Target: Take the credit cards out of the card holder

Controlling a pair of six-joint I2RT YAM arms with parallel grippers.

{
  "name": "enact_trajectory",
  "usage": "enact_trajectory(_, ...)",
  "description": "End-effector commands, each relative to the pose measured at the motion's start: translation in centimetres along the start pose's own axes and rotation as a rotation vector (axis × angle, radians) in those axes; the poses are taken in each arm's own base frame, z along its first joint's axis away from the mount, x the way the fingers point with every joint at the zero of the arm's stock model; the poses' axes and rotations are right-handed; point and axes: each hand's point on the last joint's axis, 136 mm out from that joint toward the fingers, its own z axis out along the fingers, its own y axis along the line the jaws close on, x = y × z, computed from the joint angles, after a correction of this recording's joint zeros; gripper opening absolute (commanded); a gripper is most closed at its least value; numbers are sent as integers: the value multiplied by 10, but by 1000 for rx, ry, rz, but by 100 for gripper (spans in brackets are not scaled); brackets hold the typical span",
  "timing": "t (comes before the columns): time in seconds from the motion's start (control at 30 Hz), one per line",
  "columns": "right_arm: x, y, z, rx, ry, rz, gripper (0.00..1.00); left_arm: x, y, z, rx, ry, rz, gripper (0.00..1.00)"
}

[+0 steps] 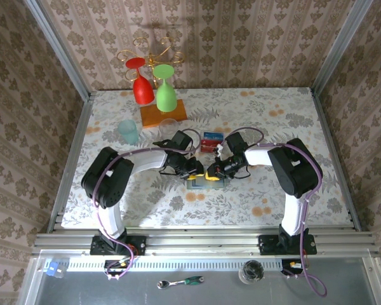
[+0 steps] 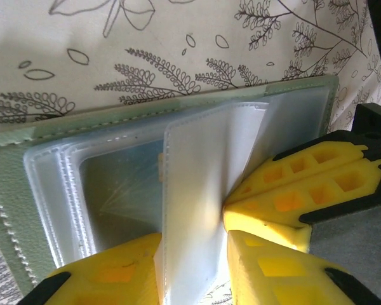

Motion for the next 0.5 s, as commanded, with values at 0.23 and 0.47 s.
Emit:
enact_trajectory(0.23,-3,11,-13,9,-44,7,19,-1,-6,-3,9,-11,16,21)
enact_trajectory(0.47,-7,26,-41,91,-103,-19,23,-7,-21,-11,60,-43,42,27)
